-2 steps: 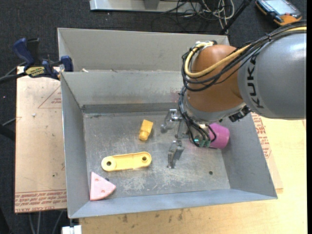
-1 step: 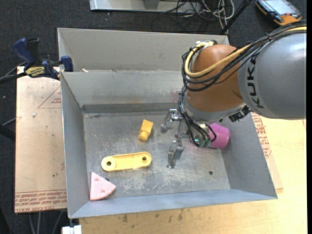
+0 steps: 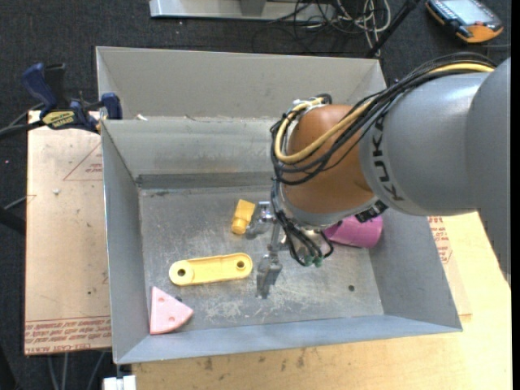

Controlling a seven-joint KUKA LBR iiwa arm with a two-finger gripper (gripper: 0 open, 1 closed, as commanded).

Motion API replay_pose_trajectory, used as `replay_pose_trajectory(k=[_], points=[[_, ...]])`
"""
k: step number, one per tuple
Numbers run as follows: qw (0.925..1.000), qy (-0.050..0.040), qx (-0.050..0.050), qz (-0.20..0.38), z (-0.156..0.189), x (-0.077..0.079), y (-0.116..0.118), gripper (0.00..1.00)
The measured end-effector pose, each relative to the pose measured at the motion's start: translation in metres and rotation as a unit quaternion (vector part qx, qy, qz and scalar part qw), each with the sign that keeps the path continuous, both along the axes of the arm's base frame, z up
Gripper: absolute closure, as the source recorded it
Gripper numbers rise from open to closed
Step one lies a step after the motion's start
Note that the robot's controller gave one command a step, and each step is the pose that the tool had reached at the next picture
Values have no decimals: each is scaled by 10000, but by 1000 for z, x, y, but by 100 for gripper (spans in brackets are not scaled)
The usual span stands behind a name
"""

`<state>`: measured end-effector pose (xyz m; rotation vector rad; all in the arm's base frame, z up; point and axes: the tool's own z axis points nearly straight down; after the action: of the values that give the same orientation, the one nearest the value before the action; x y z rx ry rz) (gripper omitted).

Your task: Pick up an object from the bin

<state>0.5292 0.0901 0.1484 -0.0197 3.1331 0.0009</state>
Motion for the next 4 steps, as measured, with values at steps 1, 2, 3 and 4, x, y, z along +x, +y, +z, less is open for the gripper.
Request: replay_pose_trajectory(k=[1, 2, 3, 4], points=[[9983, 21, 11, 578, -53, 15, 17, 0], [9999, -27, 18, -99, -73, 20, 27, 100], [9999, -27, 19, -102, -73, 20, 27, 100], [10000, 63, -5, -46, -37, 12, 34, 100]])
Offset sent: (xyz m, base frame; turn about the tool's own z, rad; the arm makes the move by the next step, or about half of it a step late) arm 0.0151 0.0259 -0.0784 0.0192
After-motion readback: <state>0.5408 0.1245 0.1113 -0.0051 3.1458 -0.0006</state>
